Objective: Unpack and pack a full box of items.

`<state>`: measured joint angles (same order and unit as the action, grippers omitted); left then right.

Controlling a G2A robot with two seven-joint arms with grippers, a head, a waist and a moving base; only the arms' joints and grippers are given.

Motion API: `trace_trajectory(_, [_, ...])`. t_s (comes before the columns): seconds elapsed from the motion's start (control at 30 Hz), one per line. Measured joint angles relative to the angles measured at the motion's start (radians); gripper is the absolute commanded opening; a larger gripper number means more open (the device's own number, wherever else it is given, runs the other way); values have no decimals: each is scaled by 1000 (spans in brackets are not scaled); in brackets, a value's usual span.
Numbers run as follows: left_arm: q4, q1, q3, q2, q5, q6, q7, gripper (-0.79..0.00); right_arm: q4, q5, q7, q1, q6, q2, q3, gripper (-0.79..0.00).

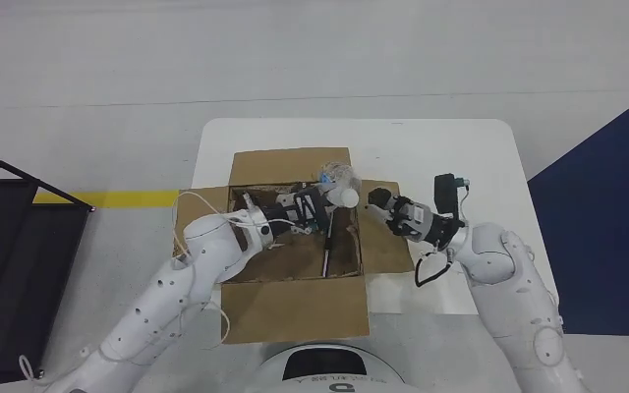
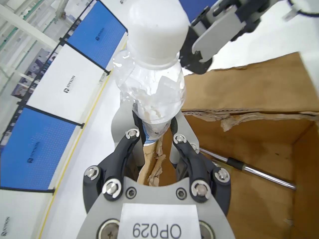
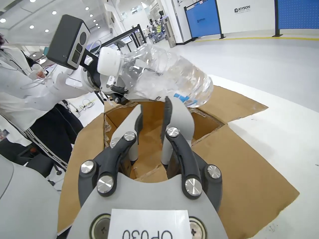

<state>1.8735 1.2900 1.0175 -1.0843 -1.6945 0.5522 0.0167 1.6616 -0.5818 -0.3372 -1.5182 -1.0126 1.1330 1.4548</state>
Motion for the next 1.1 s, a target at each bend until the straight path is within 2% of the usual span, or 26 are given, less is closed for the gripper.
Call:
trace_trajectory(0.17, [67, 41, 104, 28, 134, 239, -46, -785, 51, -96, 89, -46, 0, -10, 17, 0])
trace_trajectory(0.3, [112, 86, 202, 55, 315, 447, -94, -785, 81, -202, 157, -55, 0, -20, 8, 0])
trace_trajectory(0.33, [120, 92, 204, 61, 357, 462, -102, -785, 89, -231, 172, -56, 0, -22, 3, 0])
trace_trajectory(0.43, [122, 86, 169, 88, 510, 461, -136, -785, 106, -317, 221, -56, 0, -32, -19, 0])
trace_trajectory(0.6, [73, 28, 145, 124, 693, 460, -228, -785, 111, -405, 278, -46, 0, -52, -62, 0])
trace_trajectory(0.67, [62, 16, 141, 130, 736, 460, -243, -785, 110, -423, 287, -40, 0, -61, -79, -62])
trace_trajectory(0.77, [46, 5, 130, 138, 797, 460, -262, -785, 110, -441, 296, -24, 0, -76, -109, -95])
trace_trajectory(0.87, [32, -8, 104, 143, 864, 460, -281, -785, 106, -451, 299, -7, 0, -92, -134, -68])
trace_trajectory(0.9, [26, -16, 90, 145, 888, 460, -291, -785, 102, -451, 299, 1, 0, -97, -143, -25])
trace_trajectory(0.97, [20, -29, 67, 148, 921, 460, -307, -785, 97, -450, 298, 13, 0, -103, -157, 0])
trace_trajectory(1.1, [2, -66, 35, 150, 948, 460, -339, -785, 94, -441, 286, 39, 0, -118, -194, 0])
